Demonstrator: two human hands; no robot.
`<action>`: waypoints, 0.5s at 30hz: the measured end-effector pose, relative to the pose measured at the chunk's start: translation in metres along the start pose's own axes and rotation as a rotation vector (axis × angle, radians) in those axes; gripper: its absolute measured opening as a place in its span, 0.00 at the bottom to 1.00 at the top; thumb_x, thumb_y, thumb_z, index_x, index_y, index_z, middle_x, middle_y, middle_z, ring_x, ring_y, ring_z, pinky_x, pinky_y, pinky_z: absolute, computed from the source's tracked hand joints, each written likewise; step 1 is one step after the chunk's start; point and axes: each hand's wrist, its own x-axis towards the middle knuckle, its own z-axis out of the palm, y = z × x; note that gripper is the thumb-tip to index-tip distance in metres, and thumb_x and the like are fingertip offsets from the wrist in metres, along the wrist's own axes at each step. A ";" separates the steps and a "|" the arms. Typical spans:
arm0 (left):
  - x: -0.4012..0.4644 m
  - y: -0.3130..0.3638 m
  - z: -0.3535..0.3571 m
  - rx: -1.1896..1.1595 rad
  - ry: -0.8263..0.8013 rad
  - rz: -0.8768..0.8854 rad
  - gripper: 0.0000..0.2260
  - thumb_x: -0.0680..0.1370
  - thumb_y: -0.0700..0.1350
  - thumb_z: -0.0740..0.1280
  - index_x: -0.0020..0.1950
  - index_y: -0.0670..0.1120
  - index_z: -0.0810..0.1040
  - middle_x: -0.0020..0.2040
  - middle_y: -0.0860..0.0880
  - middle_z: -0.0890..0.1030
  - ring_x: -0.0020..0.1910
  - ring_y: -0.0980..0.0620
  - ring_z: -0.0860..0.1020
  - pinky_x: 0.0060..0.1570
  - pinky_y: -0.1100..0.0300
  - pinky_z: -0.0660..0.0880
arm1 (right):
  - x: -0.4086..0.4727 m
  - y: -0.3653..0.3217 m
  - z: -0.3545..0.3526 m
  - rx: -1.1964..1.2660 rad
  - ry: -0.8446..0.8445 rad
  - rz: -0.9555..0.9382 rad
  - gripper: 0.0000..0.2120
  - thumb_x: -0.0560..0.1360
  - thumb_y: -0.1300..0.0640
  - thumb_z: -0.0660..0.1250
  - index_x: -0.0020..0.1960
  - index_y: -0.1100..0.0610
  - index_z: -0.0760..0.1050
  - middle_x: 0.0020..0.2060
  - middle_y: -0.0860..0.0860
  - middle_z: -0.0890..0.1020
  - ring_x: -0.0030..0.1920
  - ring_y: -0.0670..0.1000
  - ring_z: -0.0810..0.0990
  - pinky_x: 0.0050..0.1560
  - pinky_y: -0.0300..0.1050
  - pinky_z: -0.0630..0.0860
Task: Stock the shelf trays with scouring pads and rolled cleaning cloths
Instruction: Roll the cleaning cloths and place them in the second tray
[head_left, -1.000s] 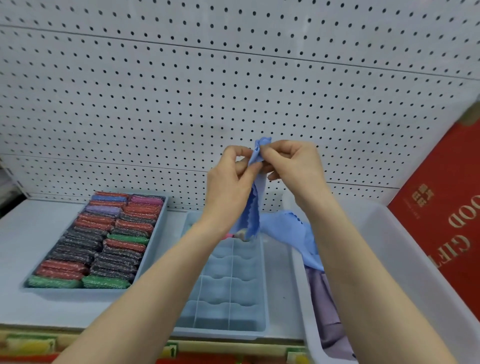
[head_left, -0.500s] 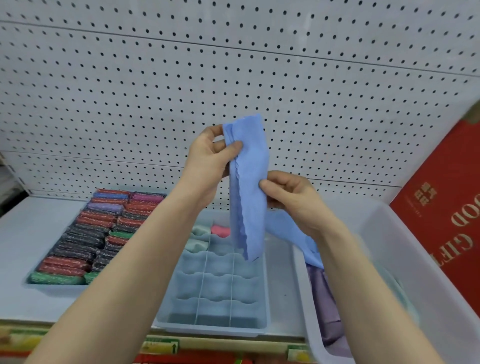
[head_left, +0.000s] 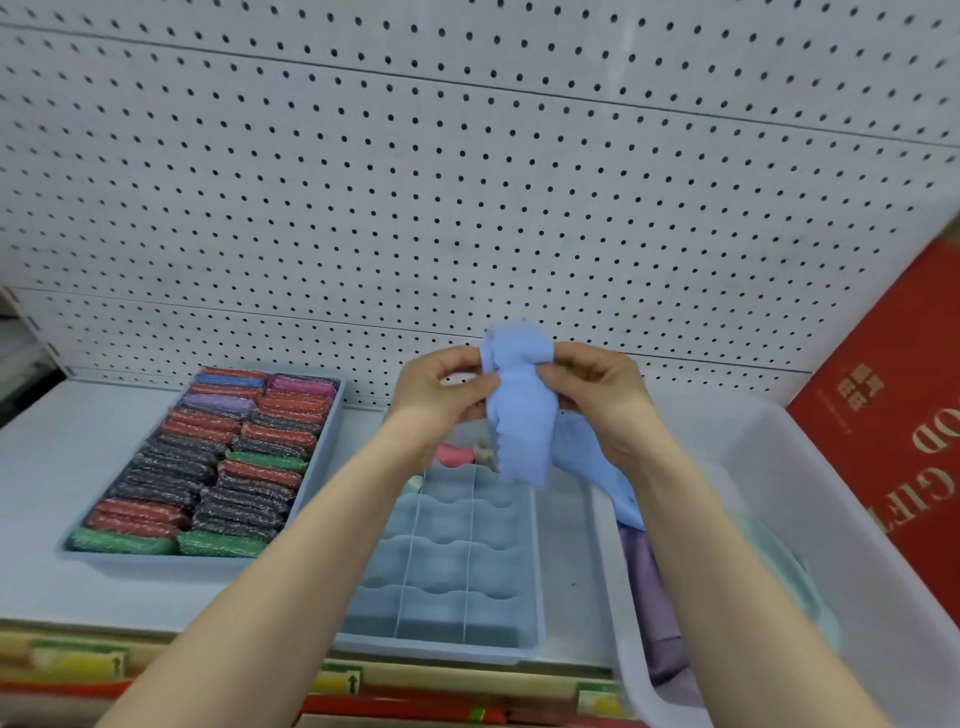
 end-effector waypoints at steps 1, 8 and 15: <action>-0.001 0.007 0.000 -0.022 0.006 0.055 0.07 0.76 0.33 0.69 0.47 0.43 0.83 0.45 0.45 0.84 0.38 0.53 0.83 0.43 0.59 0.81 | 0.000 -0.006 0.001 -0.002 0.006 -0.083 0.11 0.76 0.72 0.64 0.48 0.60 0.83 0.38 0.50 0.85 0.39 0.47 0.82 0.42 0.40 0.78; 0.001 0.028 -0.006 -0.142 0.015 0.188 0.12 0.77 0.29 0.63 0.43 0.42 0.83 0.41 0.50 0.84 0.38 0.52 0.82 0.40 0.62 0.78 | -0.002 -0.019 0.001 -0.045 -0.081 -0.250 0.16 0.75 0.75 0.61 0.43 0.61 0.84 0.52 0.55 0.82 0.52 0.49 0.81 0.52 0.39 0.76; 0.000 0.015 -0.011 -0.091 -0.053 0.159 0.15 0.75 0.33 0.69 0.58 0.48 0.80 0.54 0.47 0.83 0.49 0.53 0.82 0.52 0.60 0.78 | -0.009 -0.008 0.009 0.039 -0.028 -0.209 0.14 0.78 0.72 0.60 0.53 0.62 0.82 0.52 0.55 0.83 0.54 0.51 0.81 0.59 0.49 0.76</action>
